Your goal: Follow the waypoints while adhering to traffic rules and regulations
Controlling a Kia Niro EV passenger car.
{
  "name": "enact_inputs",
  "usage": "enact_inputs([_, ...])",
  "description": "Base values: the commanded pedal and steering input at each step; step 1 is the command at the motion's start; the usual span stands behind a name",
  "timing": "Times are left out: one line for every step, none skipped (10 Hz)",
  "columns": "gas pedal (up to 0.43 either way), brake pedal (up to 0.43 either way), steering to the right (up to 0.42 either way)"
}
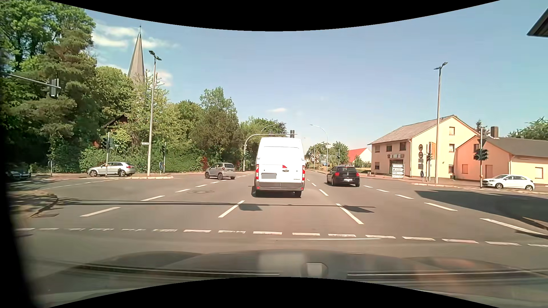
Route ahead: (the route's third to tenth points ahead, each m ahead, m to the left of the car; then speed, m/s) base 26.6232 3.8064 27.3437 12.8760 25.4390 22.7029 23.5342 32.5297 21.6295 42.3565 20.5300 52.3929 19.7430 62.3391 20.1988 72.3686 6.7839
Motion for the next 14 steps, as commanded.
enact_inputs([0.039, 0.006, 0.001])
enact_inputs([0.000, 0.006, 0.000])
enact_inputs([0.000, 0.006, -0.001])
enact_inputs([0.000, 0.006, -0.002])
enact_inputs([0.000, 0.006, -0.002])
enact_inputs([0.000, 0.006, -0.003])
enact_inputs([0.000, 0.006, -0.003])
enact_inputs([0.000, 0.006, -0.004])
enact_inputs([0.000, 0.006, -0.008])
enact_inputs([0.000, 0.006, -0.018])
enact_inputs([0.000, 0.006, -0.029])
enact_inputs([0.000, 0.006, -0.042])
enact_inputs([0.000, 0.006, -0.051])
enact_inputs([0.000, 0.006, -0.059])
